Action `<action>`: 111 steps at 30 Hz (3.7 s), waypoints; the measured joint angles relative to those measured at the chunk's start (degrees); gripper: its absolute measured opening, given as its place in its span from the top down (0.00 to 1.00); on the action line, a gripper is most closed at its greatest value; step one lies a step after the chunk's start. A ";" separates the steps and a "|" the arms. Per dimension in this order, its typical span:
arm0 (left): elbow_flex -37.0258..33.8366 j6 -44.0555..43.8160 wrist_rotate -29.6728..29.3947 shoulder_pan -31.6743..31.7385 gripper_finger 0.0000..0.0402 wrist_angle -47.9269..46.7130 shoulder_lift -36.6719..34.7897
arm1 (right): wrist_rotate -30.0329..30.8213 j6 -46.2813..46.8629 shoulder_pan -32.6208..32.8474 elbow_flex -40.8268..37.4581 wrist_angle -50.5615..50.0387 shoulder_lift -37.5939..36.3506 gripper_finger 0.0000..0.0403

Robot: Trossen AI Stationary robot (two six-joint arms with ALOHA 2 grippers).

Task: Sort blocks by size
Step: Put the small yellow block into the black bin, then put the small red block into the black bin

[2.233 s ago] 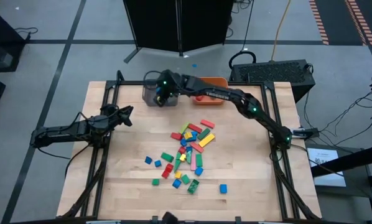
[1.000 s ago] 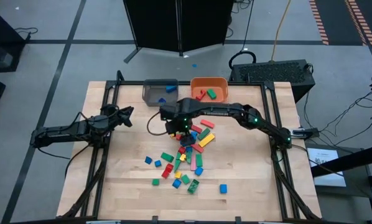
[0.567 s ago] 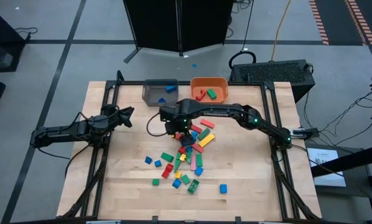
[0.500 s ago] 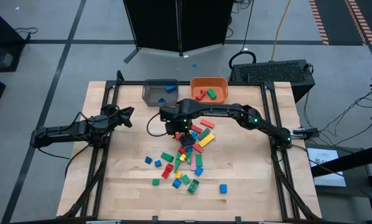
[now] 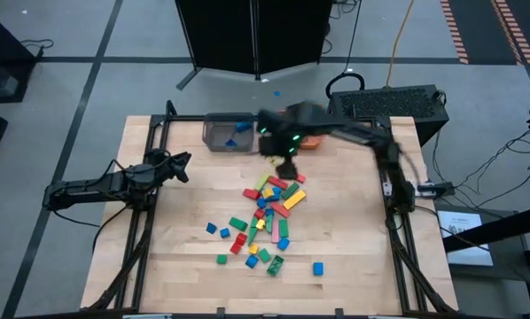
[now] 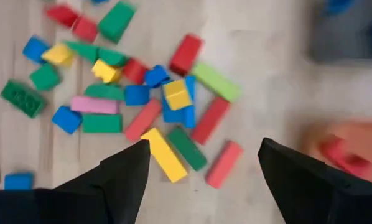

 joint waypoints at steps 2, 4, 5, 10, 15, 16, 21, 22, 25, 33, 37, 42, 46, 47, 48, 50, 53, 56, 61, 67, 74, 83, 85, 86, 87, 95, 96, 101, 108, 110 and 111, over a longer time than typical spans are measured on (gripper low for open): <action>0.00 0.05 0.00 0.00 0.76 0.00 0.00 | 2.27 2.83 -1.12 -6.84 4.60 -6.73 0.28; 0.00 0.07 -0.01 0.00 0.76 0.00 0.00 | 3.09 6.18 -1.90 -16.52 11.02 -13.74 0.28; 0.00 0.14 -0.01 0.01 0.76 0.00 0.00 | 3.30 8.06 -1.96 -22.19 15.19 -17.19 0.28; 0.00 2.95 -0.04 0.00 0.76 0.00 0.00 | 3.48 15.98 -0.78 -49.52 42.21 -29.71 0.28; 0.00 3.01 -0.07 0.00 0.76 0.00 0.00 | -2.25 10.41 0.58 -62.44 69.09 -30.43 0.28; 0.00 3.03 -0.09 0.00 0.76 0.00 0.00 | -3.49 8.75 1.23 -63.65 71.03 -29.27 0.28; 0.00 3.03 -0.09 0.01 0.76 0.00 0.15 | -3.74 6.17 3.54 -65.50 71.52 -23.31 0.28; 0.00 3.03 -0.09 0.00 0.76 0.00 0.28 | -3.58 4.90 3.98 -65.47 72.45 -22.32 0.28; 0.00 2.98 -0.13 0.00 0.76 0.00 0.50 | -3.89 1.07 5.41 -65.29 77.17 -19.24 0.28; 0.00 2.63 -0.09 0.00 0.76 0.00 0.86 | -3.71 -1.13 6.26 -65.31 80.00 -10.58 0.28; 0.00 2.57 -0.07 0.00 0.76 0.00 1.01 | -3.75 -1.66 6.21 -65.31 81.18 -8.76 0.28; 0.00 2.50 -0.04 0.00 0.76 0.00 1.09 | -3.65 -2.42 5.72 -65.31 82.41 -7.79 0.28; 0.00 2.51 -0.04 0.00 0.76 0.00 1.14 | -3.81 -2.16 5.32 -65.31 81.57 -6.72 0.28; 0.00 2.50 -0.04 0.00 0.76 0.00 1.14 | -3.82 -2.18 5.32 -65.31 81.50 -6.30 0.28; 0.00 2.50 -0.04 0.00 0.76 0.00 1.14 | -3.80 -2.18 5.30 -65.31 81.59 -6.00 0.28; 0.00 2.51 -0.04 0.01 0.76 0.00 1.14 | -3.82 -2.18 5.32 -65.31 81.62 -5.35 0.28; 0.00 2.50 -0.04 0.00 0.76 0.00 1.14 | -3.84 -1.14 5.32 -65.31 81.61 -5.02 0.33; 0.00 2.51 -0.05 0.01 0.76 0.00 1.14 | -3.87 0.80 5.34 -65.31 81.70 -5.04 0.45; 0.00 2.52 -0.07 0.01 0.76 0.00 1.14 | -3.94 0.79 5.32 -65.20 81.86 -5.22 0.70; 0.00 2.50 -0.09 0.02 0.76 0.00 1.14 | -3.85 0.45 5.32 -65.18 81.94 -5.22 0.71; 0.00 2.48 -0.11 0.00 0.76 0.00 1.14 | -3.83 3.89 5.32 -65.12 81.58 -5.90 0.70; -0.01 2.48 -0.19 0.00 0.76 0.00 1.19 | -1.65 9.15 3.04 -59.68 81.28 -9.13 0.70; 0.00 2.48 -0.20 0.00 0.76 0.00 1.24 | 1.72 11.44 1.74 -56.40 81.41 -8.69 0.70; 0.00 2.48 -0.26 0.02 0.76 0.00 1.25 | 3.52 12.30 0.98 -54.32 82.05 -7.94 0.70; 0.00 2.48 -0.26 0.00 0.76 0.00 1.25 | 5.16 13.11 0.12 -52.16 82.48 -7.15 0.70; 0.00 2.48 -0.44 0.02 0.76 0.00 1.38 | 8.54 18.67 -5.24 -28.50 78.21 7.70 0.70; 0.00 2.48 -0.43 0.00 0.76 0.00 1.60 | 8.57 19.12 -5.72 -24.97 76.05 9.82 0.70; -0.01 2.47 -0.39 0.01 0.76 0.00 1.67 | 8.85 18.59 -7.57 -8.38 62.56 20.12 0.67; -0.02 2.44 -0.29 0.01 0.76 0.00 1.77 | 11.37 17.10 -9.23 2.56 49.15 25.36 0.31; 0.00 2.44 -0.22 0.02 0.76 0.02 1.77 | 11.50 16.97 -9.38 2.80 48.56 25.28 0.26; 0.00 2.44 -0.17 0.01 0.76 0.02 1.77 | 11.45 16.93 -9.47 2.82 48.38 24.89 0.25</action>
